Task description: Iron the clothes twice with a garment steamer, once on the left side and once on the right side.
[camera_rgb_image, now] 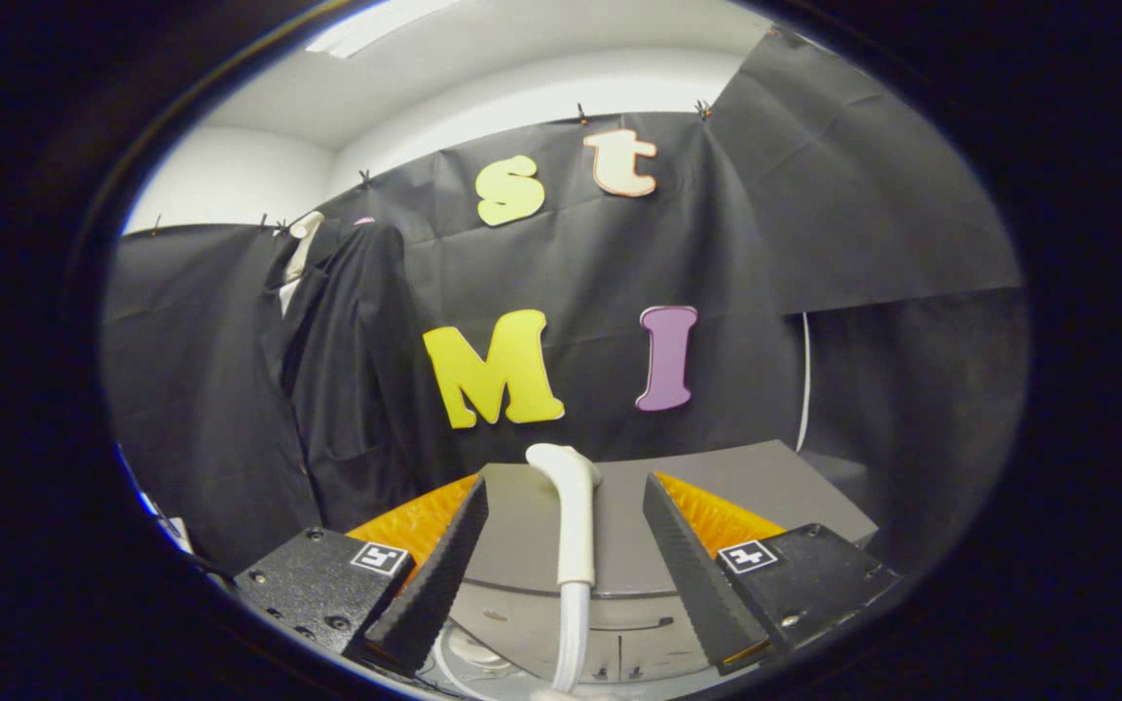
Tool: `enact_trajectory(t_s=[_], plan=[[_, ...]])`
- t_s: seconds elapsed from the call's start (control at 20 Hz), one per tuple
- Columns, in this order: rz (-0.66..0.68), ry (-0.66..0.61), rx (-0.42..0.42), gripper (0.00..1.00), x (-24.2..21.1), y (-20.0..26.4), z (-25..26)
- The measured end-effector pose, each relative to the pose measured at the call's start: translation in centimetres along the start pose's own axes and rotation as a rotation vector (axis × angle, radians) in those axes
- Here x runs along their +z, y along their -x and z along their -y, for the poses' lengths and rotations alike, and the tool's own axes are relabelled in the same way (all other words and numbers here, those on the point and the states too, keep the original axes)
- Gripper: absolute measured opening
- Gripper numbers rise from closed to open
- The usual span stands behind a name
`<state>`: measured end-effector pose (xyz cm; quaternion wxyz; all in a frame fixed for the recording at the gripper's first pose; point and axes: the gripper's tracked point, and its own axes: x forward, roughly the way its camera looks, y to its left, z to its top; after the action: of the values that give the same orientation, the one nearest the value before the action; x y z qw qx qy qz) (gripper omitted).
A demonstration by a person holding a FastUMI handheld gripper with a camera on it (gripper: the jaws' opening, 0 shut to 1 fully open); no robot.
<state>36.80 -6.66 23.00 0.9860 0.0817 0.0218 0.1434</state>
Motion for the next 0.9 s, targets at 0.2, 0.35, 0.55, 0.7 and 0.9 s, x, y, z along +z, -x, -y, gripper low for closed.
enact_trajectory(t_s=[0.2, 0.35, 0.55, 0.7, 0.9], plan=[[-0.103, -0.033, 0.054, 1.0, -0.5, -5.9, 0.6], [-0.199, -0.055, 0.077, 1.0, -1.7, -9.6, 1.3], [-0.341, -0.095, 0.092, 1.0, -4.0, -13.3, 2.2], [-0.428, -0.147, 0.095, 1.0, -6.0, -14.8, 3.0], [-0.563, -0.204, 0.129, 0.95, -8.9, -15.1, 3.0]])
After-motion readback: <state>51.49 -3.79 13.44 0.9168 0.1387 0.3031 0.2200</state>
